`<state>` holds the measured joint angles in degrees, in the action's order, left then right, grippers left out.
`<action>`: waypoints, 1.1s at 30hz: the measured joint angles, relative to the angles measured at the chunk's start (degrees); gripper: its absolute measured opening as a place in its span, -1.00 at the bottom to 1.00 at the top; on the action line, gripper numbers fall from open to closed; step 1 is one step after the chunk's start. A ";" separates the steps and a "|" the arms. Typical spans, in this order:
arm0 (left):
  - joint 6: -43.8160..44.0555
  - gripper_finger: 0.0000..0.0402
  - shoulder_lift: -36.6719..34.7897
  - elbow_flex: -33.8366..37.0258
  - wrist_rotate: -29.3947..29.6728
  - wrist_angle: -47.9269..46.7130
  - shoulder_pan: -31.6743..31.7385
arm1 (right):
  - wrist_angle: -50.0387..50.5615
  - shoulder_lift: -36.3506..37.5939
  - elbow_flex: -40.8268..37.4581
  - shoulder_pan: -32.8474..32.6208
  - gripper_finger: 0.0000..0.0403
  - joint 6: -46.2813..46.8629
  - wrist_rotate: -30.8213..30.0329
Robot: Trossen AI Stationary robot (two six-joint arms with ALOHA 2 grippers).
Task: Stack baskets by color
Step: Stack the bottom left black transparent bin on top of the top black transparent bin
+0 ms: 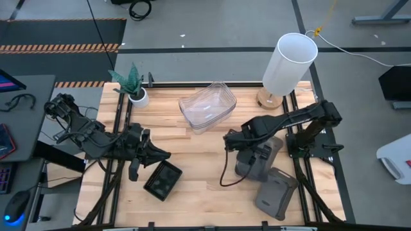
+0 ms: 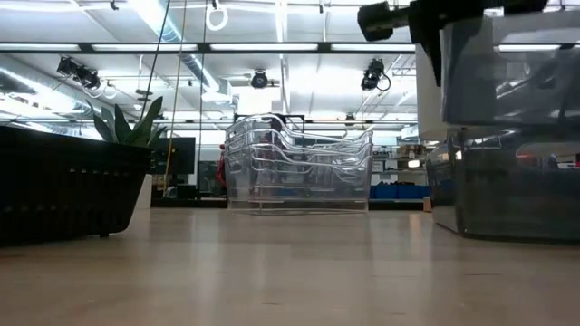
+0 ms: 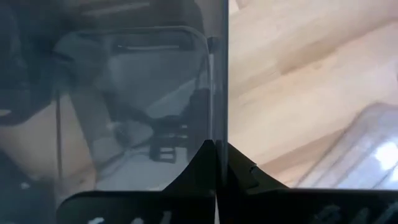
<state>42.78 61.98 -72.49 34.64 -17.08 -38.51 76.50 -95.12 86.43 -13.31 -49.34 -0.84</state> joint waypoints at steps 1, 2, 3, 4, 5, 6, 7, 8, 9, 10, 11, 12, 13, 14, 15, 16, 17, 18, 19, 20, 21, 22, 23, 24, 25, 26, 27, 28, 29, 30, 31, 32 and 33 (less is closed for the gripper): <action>-0.02 -0.90 0.00 0.00 0.02 0.04 0.30 | -1.02 -0.01 -0.99 -0.34 -0.99 -0.35 0.00; -0.04 -0.90 0.00 0.00 0.04 0.08 0.64 | -1.73 -0.13 -1.69 -0.66 -0.99 -0.57 -0.01; -0.04 -0.91 0.00 0.00 0.04 0.12 0.99 | -2.38 -0.28 -2.21 -0.93 -0.99 -0.71 0.03; -0.04 -0.92 0.00 0.00 0.07 0.13 1.43 | -3.01 -0.34 -2.69 -1.14 -0.98 -0.80 0.17; -0.01 -0.93 0.00 0.00 0.08 0.21 1.86 | -3.75 -0.34 -3.37 -1.27 -0.98 -1.03 0.32; 0.02 -0.93 0.00 0.00 0.11 0.42 2.28 | -4.71 -0.34 -4.13 -1.30 -0.98 -1.40 0.42; 0.02 -0.94 0.00 0.00 0.13 0.67 2.64 | -5.74 -0.34 -4.82 -1.30 -0.98 -1.75 0.44; 0.02 -0.94 0.00 0.00 0.13 0.87 2.97 | -6.46 -0.40 -5.28 -1.26 -0.98 -1.87 0.44; 0.04 -0.94 0.00 0.00 0.10 1.09 3.23 | -6.89 -0.41 -5.62 -1.24 -0.98 -1.88 0.67; 0.06 -0.94 0.00 0.00 0.10 1.30 3.46 | -7.38 -0.39 -6.02 -1.23 -0.98 -1.88 1.47; 0.07 -0.93 0.00 0.00 0.09 1.55 3.67 | -8.45 -0.39 -6.64 -1.23 -0.98 -1.91 2.54; 0.07 -0.92 0.00 0.00 0.09 1.92 3.88 | -9.73 -0.39 -7.40 -1.18 -0.97 -1.93 3.54; 0.07 -0.91 0.00 0.00 0.08 2.39 4.06 | -10.94 -0.39 -8.21 -1.15 -0.96 -1.85 4.33; 0.06 -0.90 0.00 0.00 0.06 2.99 4.26 | -11.85 -0.39 -9.05 -1.15 -0.94 -1.66 5.00; 0.07 -0.89 0.00 0.00 0.08 3.56 4.36 | -12.40 -0.39 -9.88 -1.15 -0.91 -1.55 5.62; 0.07 -0.88 0.00 0.00 0.09 3.70 4.36 | -12.71 -0.39 -10.78 -1.20 -0.88 -1.51 5.92; 0.07 -0.87 -0.02 0.00 0.10 3.69 4.36 | -13.14 -0.39 -11.85 -1.28 -0.84 -1.46 5.84; 0.07 -0.87 -0.02 0.00 0.08 3.69 4.36 | -14.14 -0.39 -12.98 -1.41 -0.80 -1.37 5.65; 0.07 -0.86 0.00 0.00 0.07 3.67 4.34 | -15.03 -0.39 -13.91 -1.55 -0.75 -0.95 5.16; 0.07 -0.86 0.00 0.00 0.06 3.67 4.33 | -15.65 -0.40 -14.79 -1.56 -0.71 -0.35 4.47; 0.07 -0.86 0.00 0.00 0.04 3.69 4.33 | -16.24 -0.41 -15.54 -1.56 -0.66 0.24 4.11; 0.07 -0.86 0.00 0.00 0.04 3.69 4.33 | -16.99 -0.41 -16.33 -1.56 -0.60 0.93 4.05; 0.07 -0.86 -0.01 0.00 0.04 3.66 4.33 | -18.20 -0.33 -17.06 -1.53 -0.55 1.19 4.02; 0.07 -0.87 0.00 0.00 0.04 3.64 4.33 | -19.31 -0.22 -17.65 -1.40 -0.50 1.25 3.92; 0.07 -0.88 0.00 0.00 0.04 3.67 4.33 | -19.85 -0.21 -17.83 -1.22 -0.45 1.29 4.16; 0.07 -0.89 0.00 0.00 0.06 3.71 4.36 | -20.19 -0.24 -17.81 -1.06 -0.40 1.70 4.38; 0.07 -0.90 0.00 0.00 0.06 3.69 4.47 | -20.06 -0.33 -17.48 -1.01 -0.35 2.72 4.51; 0.07 -0.91 0.00 0.00 0.06 3.69 4.68 | -19.61 -0.43 -16.76 -0.96 -0.31 4.00 4.69; 0.07 -0.91 0.00 0.00 0.01 3.67 4.90 | -19.33 -0.45 -15.65 -0.82 -0.27 5.62 4.69; 0.07 -0.92 0.00 0.00 -0.03 3.67 4.99 | -19.45 -0.32 -14.28 -0.82 -0.23 7.16 4.27; 0.02 -0.93 -0.07 0.00 -0.32 3.67 5.10 | -19.38 -0.03 -13.01 -0.82 -0.20 8.67 4.05; -0.28 -0.93 -0.23 0.01 -0.73 3.65 5.27 | -18.80 0.30 -11.75 -0.82 -0.17 9.93 3.58; -0.80 -0.93 -0.32 0.02 -1.52 3.70 5.46 | -17.94 0.44 -10.60 -0.82 -0.15 10.80 3.45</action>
<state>41.98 61.65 -72.47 33.12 -13.38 -33.05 58.55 -94.67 75.83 -14.13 -38.54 2.61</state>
